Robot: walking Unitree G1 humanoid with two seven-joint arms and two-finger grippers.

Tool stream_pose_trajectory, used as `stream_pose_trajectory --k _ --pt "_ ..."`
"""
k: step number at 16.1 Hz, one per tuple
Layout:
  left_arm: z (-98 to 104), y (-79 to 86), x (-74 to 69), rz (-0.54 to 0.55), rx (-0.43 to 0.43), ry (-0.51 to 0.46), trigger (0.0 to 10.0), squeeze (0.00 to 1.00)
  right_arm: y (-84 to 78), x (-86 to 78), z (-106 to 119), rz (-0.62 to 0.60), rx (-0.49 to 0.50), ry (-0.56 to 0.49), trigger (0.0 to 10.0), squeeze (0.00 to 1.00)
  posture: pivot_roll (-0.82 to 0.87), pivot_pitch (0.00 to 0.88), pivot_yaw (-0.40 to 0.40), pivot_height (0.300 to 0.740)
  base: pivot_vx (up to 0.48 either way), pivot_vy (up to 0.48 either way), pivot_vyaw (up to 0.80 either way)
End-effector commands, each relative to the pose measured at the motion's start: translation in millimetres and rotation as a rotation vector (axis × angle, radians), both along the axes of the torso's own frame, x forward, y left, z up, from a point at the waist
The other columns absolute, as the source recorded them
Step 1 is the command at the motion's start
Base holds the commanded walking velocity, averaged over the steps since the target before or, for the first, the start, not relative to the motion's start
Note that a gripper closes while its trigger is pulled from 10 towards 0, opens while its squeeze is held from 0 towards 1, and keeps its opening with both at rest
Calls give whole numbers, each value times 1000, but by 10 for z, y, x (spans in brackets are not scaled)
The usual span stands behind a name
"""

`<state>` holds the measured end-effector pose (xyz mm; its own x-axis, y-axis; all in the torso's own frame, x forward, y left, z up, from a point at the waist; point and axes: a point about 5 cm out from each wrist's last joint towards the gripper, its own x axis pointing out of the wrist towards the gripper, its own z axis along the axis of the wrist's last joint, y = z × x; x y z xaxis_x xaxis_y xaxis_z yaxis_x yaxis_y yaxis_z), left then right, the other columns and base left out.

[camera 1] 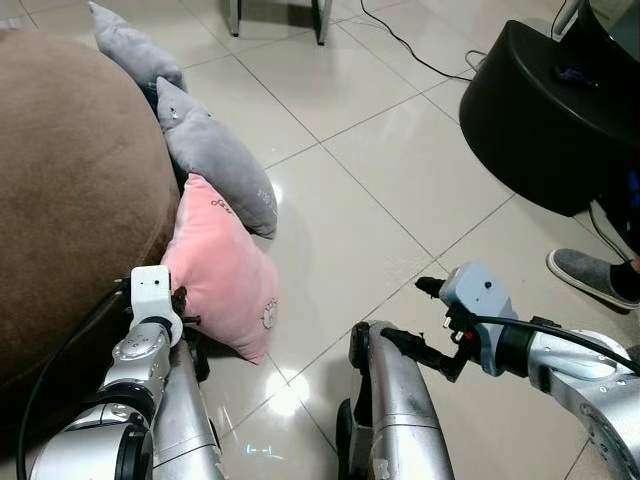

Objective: Move the pillow to the sofa from floor

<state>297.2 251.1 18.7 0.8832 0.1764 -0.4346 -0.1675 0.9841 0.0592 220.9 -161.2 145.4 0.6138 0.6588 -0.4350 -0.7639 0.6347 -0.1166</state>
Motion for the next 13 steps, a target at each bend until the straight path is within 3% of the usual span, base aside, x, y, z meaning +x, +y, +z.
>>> stream_pose_trajectory --k 1,7,9,12,13 --pt "-47 -81 -8 -29 -15 22 0 0 -5 -5 -42 -2 -8 10 10000 0 -178 155 -127 506 0 0 0" --pt "-94 -245 -1 -87 -65 31 0 0 124 60 -119 -12 16 -9 10000 0 -154 82 -89 506 0 0 0" --pt "-89 -290 11 -92 -94 15 0 0 100 134 -129 -79 25 -42 10000 0 -139 48 -70 506 0 0 0" --pt "-25 -409 42 -177 -145 -77 0 0 57 228 -125 -195 62 -98 10000 0 -97 0 -15 506 0 0 0" --pt "168 -409 61 -206 -133 -237 0 0 55 228 -92 -251 102 -139 10000 0 -83 0 -2 506 0 0 0"
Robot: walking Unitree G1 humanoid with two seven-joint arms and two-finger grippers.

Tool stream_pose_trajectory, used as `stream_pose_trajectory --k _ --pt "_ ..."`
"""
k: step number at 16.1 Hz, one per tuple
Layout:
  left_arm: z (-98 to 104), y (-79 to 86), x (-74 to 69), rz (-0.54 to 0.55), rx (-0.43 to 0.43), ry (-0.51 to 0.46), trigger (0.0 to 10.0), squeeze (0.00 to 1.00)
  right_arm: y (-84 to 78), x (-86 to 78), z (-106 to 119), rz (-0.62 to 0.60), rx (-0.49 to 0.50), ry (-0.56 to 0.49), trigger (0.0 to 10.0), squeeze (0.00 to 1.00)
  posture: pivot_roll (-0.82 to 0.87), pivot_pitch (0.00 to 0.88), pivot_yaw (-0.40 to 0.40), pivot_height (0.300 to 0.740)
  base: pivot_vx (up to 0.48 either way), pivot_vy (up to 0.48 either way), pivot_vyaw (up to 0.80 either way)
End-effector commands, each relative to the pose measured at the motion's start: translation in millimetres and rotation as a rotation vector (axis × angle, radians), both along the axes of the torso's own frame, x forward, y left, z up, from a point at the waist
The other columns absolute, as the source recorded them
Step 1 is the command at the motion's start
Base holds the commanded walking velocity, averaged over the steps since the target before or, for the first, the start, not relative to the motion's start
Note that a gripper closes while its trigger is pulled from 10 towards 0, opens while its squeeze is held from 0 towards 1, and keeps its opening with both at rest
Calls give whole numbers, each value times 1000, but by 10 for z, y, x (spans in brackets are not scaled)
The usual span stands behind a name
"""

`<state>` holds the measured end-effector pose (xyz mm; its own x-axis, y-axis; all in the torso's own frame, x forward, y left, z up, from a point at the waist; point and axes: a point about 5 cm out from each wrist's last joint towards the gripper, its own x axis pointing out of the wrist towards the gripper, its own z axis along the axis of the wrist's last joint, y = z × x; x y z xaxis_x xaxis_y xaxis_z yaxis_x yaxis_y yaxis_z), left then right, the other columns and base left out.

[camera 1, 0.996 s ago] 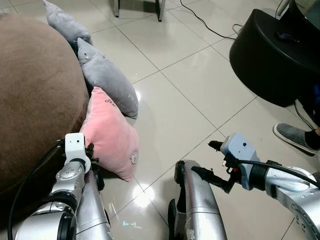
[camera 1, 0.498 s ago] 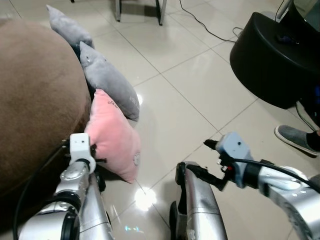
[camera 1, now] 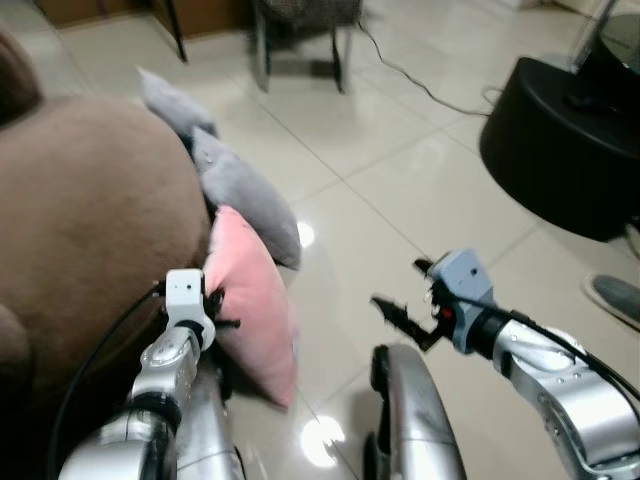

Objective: Move the pillow to the sofa from floor

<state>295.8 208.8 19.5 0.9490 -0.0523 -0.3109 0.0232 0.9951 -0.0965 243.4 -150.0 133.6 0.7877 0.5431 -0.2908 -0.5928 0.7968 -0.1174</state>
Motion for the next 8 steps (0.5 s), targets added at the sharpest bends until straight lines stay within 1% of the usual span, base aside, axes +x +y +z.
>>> stream_pose_trajectory --k 1,2,3,4,5,6,7,8 --pt "242 13 73 -21 11 -148 0 0 -58 15 36 -57 11 -38 10000 0 -67 0 6 506 0 0 0" --pt "385 8 32 -50 38 -224 0 0 -61 25 53 -97 33 -54 10000 0 -54 0 11 506 0 0 0" --pt "802 -68 -137 -118 82 -411 0 0 -104 57 81 -258 158 -65 10000 0 -29 0 13 515 0 0 0" --pt "1038 -162 -269 -162 77 -495 0 0 -123 35 96 -324 197 -81 10000 0 -14 0 9 525 0 0 0" --pt "1186 -260 -339 -191 60 -537 0 0 -130 29 99 -350 195 -98 10000 0 10 0 -2 535 0 0 0" --pt "1246 -306 -367 -199 47 -551 0 0 -130 30 97 -363 195 -104 10000 0 16 0 -8 540 0 0 0" --pt "1354 -388 -406 -189 29 -575 0 0 -104 43 100 -388 204 -123 10000 0 38 0 -23 550 0 0 0" --pt "1438 -413 -405 -150 24 -597 0 0 -69 75 115 -409 229 -129 10000 0 46 0 -30 560 0 0 0"
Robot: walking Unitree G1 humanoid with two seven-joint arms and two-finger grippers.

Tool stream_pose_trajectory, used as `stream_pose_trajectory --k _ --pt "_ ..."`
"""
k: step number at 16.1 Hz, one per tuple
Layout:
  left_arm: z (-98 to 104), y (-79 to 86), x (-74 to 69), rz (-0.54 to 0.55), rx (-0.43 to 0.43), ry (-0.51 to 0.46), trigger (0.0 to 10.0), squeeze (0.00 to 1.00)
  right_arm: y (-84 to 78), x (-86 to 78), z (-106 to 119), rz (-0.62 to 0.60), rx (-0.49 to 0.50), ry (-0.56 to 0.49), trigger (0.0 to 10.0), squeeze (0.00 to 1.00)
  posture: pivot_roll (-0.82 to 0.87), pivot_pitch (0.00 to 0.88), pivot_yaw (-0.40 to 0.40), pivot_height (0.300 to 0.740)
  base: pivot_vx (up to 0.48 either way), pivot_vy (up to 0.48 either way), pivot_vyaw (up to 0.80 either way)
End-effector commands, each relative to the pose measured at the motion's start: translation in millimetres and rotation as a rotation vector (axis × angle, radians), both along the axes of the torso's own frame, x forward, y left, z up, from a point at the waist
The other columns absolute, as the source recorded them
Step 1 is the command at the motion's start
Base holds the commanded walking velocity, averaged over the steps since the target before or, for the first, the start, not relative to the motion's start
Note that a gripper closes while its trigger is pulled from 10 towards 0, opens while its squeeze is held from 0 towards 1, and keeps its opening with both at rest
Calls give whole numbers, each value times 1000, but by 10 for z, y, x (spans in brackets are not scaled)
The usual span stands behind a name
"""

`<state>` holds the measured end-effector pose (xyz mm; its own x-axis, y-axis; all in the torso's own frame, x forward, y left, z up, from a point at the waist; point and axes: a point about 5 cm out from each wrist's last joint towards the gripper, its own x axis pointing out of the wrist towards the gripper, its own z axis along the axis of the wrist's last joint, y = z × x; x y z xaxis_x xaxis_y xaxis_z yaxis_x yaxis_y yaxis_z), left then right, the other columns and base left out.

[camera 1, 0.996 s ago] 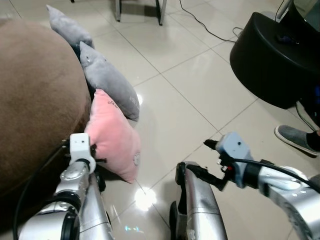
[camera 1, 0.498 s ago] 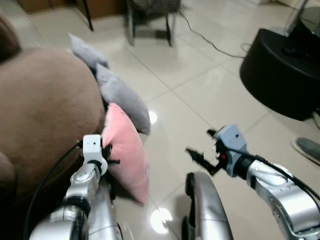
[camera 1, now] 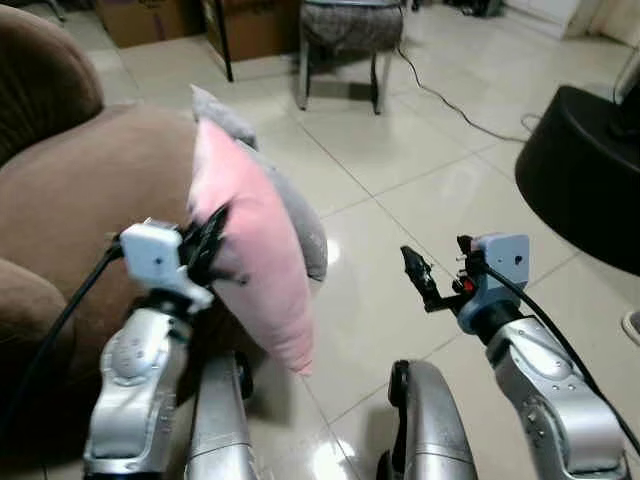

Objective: Move the pillow to the sofa from floor

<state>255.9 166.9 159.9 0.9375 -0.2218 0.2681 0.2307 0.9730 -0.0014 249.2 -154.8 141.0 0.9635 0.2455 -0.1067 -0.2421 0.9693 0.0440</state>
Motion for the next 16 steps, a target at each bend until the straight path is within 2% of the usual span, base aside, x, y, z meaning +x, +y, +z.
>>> stream_pose_trajectory --k 1,3,4,5,7,9,12,16 --pt "76 9 7 48 -8 -11 0 0 -5 43 55 -36 4 -30 10000 0 49 0 -35 565 0 0 0" --pt "144 26 60 101 23 3 0 0 65 126 89 -40 -6 -55 10000 0 61 0 -46 585 0 0 0" --pt "127 32 74 122 45 29 627 0 82 148 84 -36 -10 -54 10000 0 70 0 -52 595 0 0 0" --pt "83 39 82 158 79 67 10000 0 88 166 64 -32 -9 -48 10000 0 82 0 -62 605 0 0 0" --pt "20 -4 110 179 155 107 10000 0 99 197 26 5 -35 -32 10000 0 86 0 -65 630 0 0 0" --pt "62 -6 105 189 183 92 10000 0 91 206 28 15 -48 -41 10000 0 96 0 -71 645 0 0 0" --pt "-4 95 83 241 248 116 10000 0 99 216 13 30 -36 -42 10000 0 84 0 -58 674 0 0 0" --pt "26 52 129 237 261 113 10000 0 105 219 43 19 -37 -68 10000 0 81 0 -46 708 0 0 0"
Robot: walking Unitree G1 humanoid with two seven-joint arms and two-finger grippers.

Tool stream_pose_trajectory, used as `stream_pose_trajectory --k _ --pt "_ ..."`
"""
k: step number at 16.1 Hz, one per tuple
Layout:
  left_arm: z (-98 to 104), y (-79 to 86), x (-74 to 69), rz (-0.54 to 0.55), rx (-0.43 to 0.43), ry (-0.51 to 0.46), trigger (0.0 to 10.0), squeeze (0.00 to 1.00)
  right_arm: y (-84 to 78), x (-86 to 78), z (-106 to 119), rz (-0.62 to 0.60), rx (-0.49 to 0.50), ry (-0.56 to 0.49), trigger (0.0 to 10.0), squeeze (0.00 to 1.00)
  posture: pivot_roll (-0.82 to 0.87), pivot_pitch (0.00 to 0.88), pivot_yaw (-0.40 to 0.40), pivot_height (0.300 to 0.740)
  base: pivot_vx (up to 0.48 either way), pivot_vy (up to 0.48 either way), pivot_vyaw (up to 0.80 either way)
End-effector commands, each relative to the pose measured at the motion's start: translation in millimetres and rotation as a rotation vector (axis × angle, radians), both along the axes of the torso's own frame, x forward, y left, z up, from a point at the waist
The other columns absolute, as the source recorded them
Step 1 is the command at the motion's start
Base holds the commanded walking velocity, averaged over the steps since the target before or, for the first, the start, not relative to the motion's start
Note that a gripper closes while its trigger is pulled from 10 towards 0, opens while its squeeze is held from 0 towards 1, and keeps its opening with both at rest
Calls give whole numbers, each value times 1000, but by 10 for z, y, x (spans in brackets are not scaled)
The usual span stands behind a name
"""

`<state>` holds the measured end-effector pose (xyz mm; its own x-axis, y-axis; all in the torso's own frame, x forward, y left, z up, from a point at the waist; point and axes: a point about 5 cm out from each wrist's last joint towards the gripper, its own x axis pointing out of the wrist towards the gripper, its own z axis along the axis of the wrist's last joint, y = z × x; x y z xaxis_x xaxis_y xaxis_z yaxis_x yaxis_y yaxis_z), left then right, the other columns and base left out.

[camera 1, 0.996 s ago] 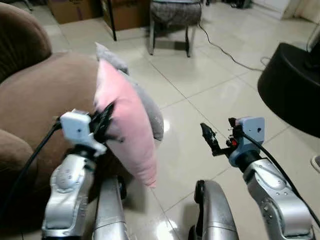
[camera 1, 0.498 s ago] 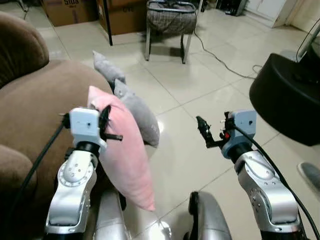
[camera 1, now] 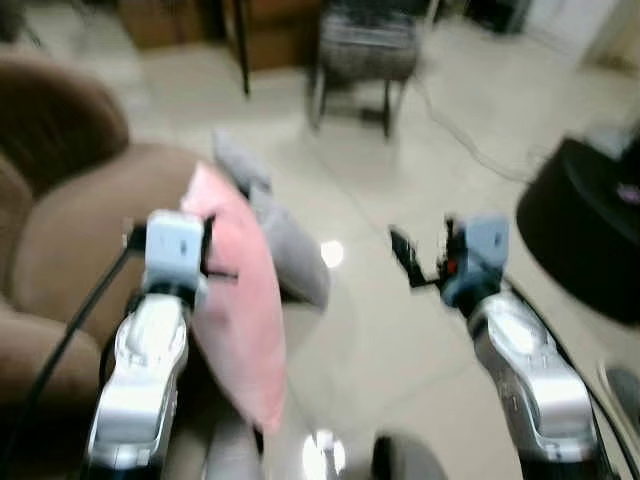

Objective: Move the pillow to the sofa from floor

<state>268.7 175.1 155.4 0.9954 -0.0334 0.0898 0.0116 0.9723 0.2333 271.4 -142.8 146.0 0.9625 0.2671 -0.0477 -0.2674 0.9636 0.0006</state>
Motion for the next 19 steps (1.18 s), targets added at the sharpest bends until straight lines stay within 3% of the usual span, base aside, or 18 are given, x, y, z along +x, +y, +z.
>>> stream_pose_trajectory --k 1,4,8,13,17,19 --pt "73 -34 10 -9 12 -34 10000 0 -13 3 0 -11 -12 -8 10000 0 83 0 -44 713 0 0 0" --pt "74 -50 23 -28 18 -34 10000 0 12 21 14 5 12 -15 10000 0 89 0 -53 740 0 0 0" --pt "90 -78 65 -32 15 -39 10000 0 33 48 38 37 14 -23 10000 0 93 0 -65 740 0 0 0" --pt "85 -90 67 -37 9 -37 10000 0 -32 120 -6 -69 -98 -33 10000 0 89 0 -62 740 0 0 0" --pt "125 -112 102 -68 -8 -48 10000 0 -40 118 -1 -47 -78 -35 10000 0 85 0 -56 740 0 0 0" --pt "133 -112 110 -68 -10 -49 10000 0 -5 113 13 -14 -92 -45 10000 0 85 0 -55 740 255 0 800"
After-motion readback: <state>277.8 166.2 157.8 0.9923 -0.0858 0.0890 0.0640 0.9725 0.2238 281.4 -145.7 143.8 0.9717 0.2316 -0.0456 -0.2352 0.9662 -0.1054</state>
